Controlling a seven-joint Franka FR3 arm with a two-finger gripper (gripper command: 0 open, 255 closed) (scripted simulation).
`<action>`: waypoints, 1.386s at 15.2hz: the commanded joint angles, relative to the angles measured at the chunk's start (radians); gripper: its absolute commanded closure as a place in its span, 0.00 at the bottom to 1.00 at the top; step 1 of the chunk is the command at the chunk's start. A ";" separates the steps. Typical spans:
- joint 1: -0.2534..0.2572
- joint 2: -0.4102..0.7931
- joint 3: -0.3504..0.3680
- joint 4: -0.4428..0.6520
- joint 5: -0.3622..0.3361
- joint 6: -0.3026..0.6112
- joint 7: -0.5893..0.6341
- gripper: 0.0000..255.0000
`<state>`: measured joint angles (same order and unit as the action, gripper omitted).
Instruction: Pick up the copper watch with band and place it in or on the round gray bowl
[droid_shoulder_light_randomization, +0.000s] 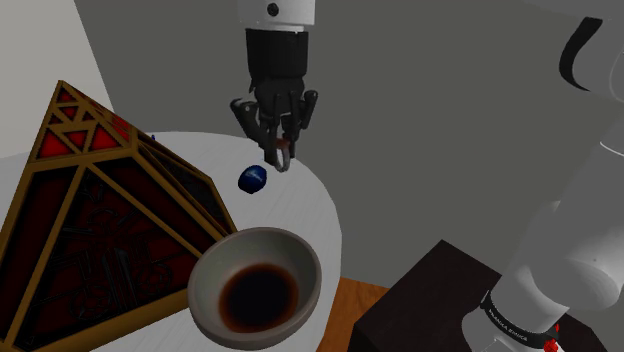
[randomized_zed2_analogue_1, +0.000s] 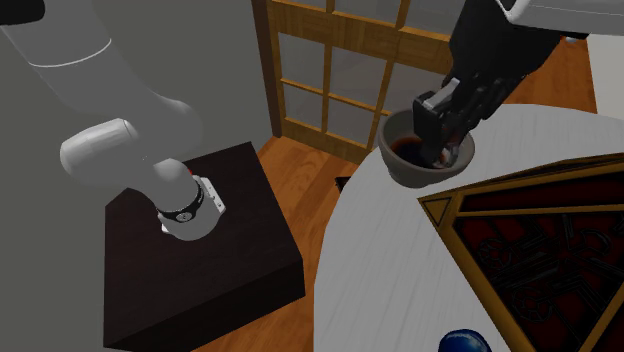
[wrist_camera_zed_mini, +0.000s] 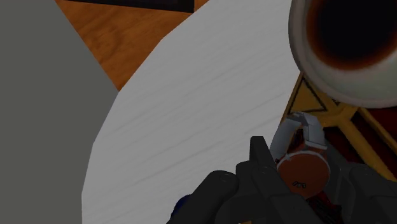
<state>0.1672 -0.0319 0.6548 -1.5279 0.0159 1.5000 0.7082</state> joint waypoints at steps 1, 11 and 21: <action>0.024 0.011 0.026 0.004 -0.006 0.005 0.052 1.00; 0.157 0.120 0.144 0.086 -0.082 0.000 0.296 1.00; 0.136 0.068 0.133 -0.099 -0.044 0.148 0.272 1.00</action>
<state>0.3060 0.0466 0.7898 -1.6029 -0.0359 1.6315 0.9844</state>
